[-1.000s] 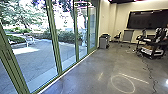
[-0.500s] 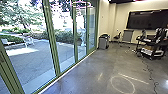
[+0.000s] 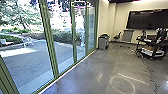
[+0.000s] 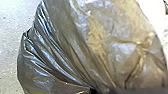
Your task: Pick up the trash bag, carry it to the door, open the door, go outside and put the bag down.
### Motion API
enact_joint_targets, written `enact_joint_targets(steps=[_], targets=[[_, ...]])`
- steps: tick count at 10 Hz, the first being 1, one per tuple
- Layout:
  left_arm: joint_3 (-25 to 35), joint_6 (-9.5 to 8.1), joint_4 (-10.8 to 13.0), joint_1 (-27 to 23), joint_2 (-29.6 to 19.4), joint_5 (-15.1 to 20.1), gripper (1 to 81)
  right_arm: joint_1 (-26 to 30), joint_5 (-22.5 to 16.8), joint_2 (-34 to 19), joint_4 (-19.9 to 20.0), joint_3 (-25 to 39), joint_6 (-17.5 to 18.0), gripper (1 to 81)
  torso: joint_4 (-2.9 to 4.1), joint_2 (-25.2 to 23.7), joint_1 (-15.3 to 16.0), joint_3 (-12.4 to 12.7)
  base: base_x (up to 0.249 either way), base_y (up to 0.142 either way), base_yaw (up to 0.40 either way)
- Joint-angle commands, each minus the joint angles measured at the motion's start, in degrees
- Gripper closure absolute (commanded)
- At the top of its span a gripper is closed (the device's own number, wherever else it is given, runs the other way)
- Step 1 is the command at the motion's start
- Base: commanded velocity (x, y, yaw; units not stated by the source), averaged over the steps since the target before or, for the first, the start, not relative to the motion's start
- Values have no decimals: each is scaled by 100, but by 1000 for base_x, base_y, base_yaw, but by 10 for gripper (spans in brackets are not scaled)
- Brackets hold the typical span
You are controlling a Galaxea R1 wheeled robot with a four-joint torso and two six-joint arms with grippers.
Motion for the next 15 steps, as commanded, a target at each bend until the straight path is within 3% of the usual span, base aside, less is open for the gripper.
enact_joint_targets(steps=[1,11,15], targets=[[1,10,50,-297,24,356,811,274,-298,42,-48,46,-30,10,0,0,0,0,123,-69,0],[10,10,41,-297,15,348,811,266,-325,69,-48,11,-21,10,0,0,-2,0,125,-6,0],[1,10,50,-288,15,348,811,275,-325,69,-48,11,-21,10,0,0,0,0,141,-69,0]])
